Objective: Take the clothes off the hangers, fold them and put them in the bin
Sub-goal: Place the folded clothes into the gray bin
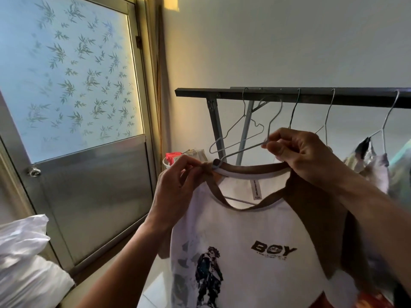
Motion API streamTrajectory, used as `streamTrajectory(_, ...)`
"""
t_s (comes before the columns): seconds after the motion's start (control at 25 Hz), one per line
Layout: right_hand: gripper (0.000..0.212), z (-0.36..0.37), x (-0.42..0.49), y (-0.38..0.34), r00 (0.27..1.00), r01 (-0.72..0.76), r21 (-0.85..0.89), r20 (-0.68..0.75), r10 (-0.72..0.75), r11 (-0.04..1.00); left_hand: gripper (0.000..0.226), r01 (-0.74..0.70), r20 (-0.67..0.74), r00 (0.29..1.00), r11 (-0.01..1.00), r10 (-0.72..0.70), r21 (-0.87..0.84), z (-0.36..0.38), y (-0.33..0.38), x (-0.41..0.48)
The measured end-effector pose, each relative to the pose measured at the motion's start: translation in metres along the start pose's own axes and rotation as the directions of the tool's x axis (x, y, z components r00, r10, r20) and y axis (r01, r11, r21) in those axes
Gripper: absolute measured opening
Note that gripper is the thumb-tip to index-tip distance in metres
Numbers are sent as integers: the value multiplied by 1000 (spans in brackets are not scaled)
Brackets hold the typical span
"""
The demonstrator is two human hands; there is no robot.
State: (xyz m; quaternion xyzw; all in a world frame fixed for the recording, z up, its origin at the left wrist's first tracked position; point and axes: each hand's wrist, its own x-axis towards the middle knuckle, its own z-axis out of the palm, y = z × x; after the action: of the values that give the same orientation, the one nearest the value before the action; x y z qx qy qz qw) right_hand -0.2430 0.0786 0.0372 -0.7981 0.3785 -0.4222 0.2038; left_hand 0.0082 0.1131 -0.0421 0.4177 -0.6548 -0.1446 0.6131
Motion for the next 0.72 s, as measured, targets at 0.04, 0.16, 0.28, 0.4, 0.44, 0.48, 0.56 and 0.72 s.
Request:
streamTrajectory(0.04,12,3,-1,-1,1000,13,32,-7,-13,999,11,-3,-2,1000,1000,3,20,-2,2,0)
streamTrajectory(0.16,17,9,-3,0,1000,-9,182,14,6,983,23,-51,-20,998,979,55,196,-15,9,0)
streamTrajectory(0.28,15,12,-4,1,998,-17,233,64,2,972,27,-99,-21,993,930,114,355,-26,14,2)
streamTrajectory(0.4,15,10,-4,-2,998,8,192,67,-21,981,17,-59,-70,994,954,83,293,-33,16,2)
streamTrajectory(0.44,16,8,-4,-2,998,12,179,58,-23,984,11,-36,-93,994,966,61,257,-34,17,2)
streamTrajectory(0.48,17,6,-4,-2,999,16,170,45,-24,985,6,-14,-111,993,970,42,241,-37,17,1)
streamTrajectory(0.56,18,2,-4,-1,1000,19,151,14,-21,988,5,47,-122,992,972,-19,230,-39,13,0)
streamTrajectory(0.72,19,-2,0,3,985,-24,291,-157,72,956,12,95,-162,986,924,-37,370,-40,4,-1)
